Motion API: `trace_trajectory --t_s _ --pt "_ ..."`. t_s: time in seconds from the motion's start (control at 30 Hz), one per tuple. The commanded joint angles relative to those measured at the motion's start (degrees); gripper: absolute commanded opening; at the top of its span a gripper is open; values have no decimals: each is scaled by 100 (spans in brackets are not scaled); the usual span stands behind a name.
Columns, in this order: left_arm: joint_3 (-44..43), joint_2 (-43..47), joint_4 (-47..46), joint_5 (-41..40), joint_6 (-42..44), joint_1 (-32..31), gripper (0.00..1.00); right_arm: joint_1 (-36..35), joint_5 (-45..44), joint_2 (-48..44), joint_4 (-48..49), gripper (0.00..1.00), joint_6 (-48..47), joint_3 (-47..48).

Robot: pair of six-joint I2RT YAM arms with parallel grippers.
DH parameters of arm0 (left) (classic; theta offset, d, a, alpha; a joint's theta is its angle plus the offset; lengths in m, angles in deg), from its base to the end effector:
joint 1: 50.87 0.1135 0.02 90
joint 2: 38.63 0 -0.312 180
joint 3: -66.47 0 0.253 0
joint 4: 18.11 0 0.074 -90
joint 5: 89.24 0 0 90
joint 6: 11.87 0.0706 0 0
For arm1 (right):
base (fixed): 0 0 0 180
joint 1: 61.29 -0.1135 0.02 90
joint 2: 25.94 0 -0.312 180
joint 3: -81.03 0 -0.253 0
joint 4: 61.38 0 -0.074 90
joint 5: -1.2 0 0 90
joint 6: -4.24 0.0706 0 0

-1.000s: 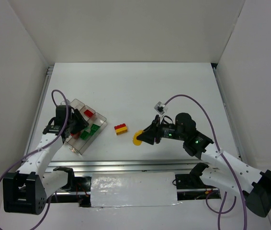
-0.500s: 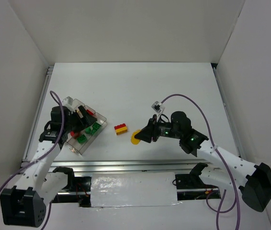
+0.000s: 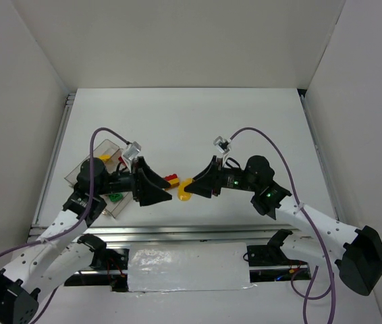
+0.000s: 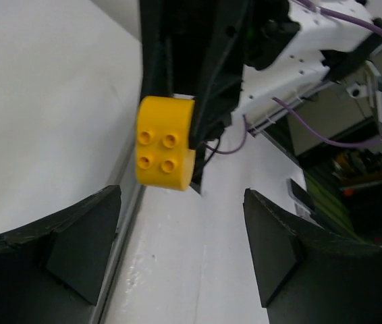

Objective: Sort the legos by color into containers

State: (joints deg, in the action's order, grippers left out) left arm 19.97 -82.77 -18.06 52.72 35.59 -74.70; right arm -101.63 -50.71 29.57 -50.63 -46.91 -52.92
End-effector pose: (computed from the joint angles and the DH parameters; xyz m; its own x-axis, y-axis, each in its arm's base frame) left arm 0.1296 -0.1180 0.3459 -0.6279 -0.1781 -0.7577 0.7388 0.1700 -0.6522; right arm 0.1413 0.1772 0.3320 -0.6011 0.1372 -0.7873 -0.7736 0.1471 0.6163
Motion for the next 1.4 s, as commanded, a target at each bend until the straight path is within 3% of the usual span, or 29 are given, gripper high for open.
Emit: trace_trajectory --t_s 0.0,0.07,0.4,0.5,0.6,0.63,0.67,0.73,0.83,0.93,1.0,1.17,1.37 --pt "262 -24 -1645 508 -526 -331 85 8 409 -93 716 0 289 159" --pt "246 -138 -1990 473 -641 -490 83 17 577 -84 866 0 421 150" --pt "-176 -850 -1973 121 -439 -1255 74 -106 753 13 1122 0 501 194" --pt "-282 -974 -1833 25 -343 -1325 55 -115 692 101 1113 0 448 203" --pt "-449 -956 -1282 -221 -37 -1325 9 -115 552 92 1007 6 308 159" --pt "-580 -921 -1043 -335 78 -1325 2 -106 481 22 877 47 290 115" --pt "-668 -886 -763 -510 201 -1317 0 -97 341 -57 788 73 272 80" --pt "-861 -763 344 -1308 737 -1299 0 -45 -422 -338 218 100 176 19" --pt "-1370 -806 1817 -2872 1160 -985 0 175 -1526 -723 -562 100 114 -34" --pt "-1608 -1096 2865 -4016 1126 -501 0 526 -2679 -927 -1381 100 394 -35" --pt "-1723 -1315 3369 -4971 889 52 0 745 -2964 -919 -1829 100 596 1" --pt "-1592 -1343 3837 -6031 -84 1387 0 843 -2799 -770 -1806 100 712 -148" --pt "-1688 -1605 3794 -7059 -1150 2171 0 869 -2508 -480 -1550 100 799 -289"
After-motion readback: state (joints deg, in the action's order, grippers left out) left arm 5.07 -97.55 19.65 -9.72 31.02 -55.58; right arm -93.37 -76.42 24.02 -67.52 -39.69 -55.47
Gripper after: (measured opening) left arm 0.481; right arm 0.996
